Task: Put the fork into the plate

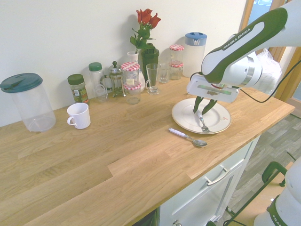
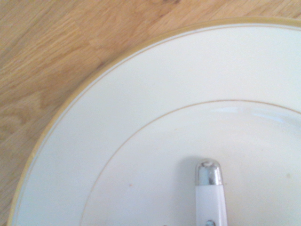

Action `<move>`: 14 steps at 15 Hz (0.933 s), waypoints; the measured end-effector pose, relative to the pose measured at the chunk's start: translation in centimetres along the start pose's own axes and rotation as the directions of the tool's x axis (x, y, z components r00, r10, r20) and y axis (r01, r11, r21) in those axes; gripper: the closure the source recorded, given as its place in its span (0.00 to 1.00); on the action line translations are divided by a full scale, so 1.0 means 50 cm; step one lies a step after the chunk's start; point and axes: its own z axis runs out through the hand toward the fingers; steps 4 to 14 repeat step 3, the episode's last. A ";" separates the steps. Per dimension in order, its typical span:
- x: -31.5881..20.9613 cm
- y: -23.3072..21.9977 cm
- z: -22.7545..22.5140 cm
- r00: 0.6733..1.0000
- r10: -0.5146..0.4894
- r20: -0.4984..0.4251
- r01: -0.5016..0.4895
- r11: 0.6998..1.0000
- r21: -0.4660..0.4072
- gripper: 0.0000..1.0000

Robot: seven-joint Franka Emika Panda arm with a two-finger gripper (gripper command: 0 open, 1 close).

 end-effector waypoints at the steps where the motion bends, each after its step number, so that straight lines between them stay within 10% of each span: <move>1: 0.008 0.003 -0.003 1.000 0.010 -0.004 -0.010 1.000 0.004 0.00; 14: 0.028 0.011 -0.017 0.999 0.037 -0.011 -0.037 0.999 0.029 0.00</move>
